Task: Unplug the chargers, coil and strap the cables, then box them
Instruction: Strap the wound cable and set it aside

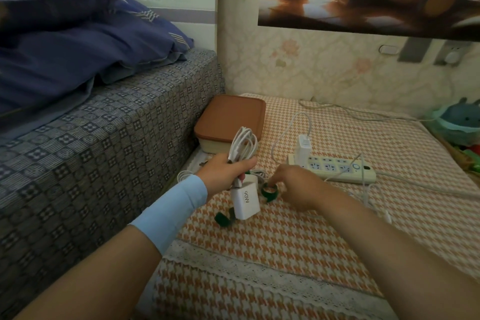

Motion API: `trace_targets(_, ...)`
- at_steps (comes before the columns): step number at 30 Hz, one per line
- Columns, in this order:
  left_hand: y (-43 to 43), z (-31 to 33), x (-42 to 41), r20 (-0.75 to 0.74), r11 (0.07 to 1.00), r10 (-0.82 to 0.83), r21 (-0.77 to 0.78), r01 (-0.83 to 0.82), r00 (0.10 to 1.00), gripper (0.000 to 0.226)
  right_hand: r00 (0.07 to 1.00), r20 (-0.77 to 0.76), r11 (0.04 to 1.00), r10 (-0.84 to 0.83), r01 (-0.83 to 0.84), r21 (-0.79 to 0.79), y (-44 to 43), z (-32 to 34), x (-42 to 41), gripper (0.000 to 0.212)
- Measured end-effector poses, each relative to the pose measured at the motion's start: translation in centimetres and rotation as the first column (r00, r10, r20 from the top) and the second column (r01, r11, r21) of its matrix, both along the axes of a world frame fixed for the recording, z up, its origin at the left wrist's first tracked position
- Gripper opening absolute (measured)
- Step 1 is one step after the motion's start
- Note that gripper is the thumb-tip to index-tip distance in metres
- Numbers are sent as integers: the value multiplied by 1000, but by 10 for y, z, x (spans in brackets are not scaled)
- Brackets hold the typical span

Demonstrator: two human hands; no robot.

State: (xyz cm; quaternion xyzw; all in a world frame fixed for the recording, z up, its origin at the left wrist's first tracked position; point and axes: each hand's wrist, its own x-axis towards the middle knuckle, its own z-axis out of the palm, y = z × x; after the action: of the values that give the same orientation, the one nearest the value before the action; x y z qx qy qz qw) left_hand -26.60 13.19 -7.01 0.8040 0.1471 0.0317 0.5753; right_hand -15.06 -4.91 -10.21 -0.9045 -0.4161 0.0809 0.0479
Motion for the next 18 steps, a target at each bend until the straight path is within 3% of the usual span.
trace_targets(2,-4,-3,1,16,999,-26,-30,27,1000,41,994,68,996,82,-80,-23,-1,-10,2,31)
trace_targets(5,-8,-5,3,35,993,-94,-74,97,995,39,980,170,991,99,-113,73,-6,-16,9,16)
trace_targets(11,-22,-12,17,55,965,-79,-248,91,995,12,985,-136,890,-104,153,430,-35,2,10,6)
trace_targets(16,-40,-20,34,27,986,-60,-151,63,998,14,951,-290,702,-102,276,657,-56,37,10,9)
trace_targets(18,-50,-23,40,28,978,-62,-199,67,998,10,946,-306,699,-105,289,654,-61,48,10,12)
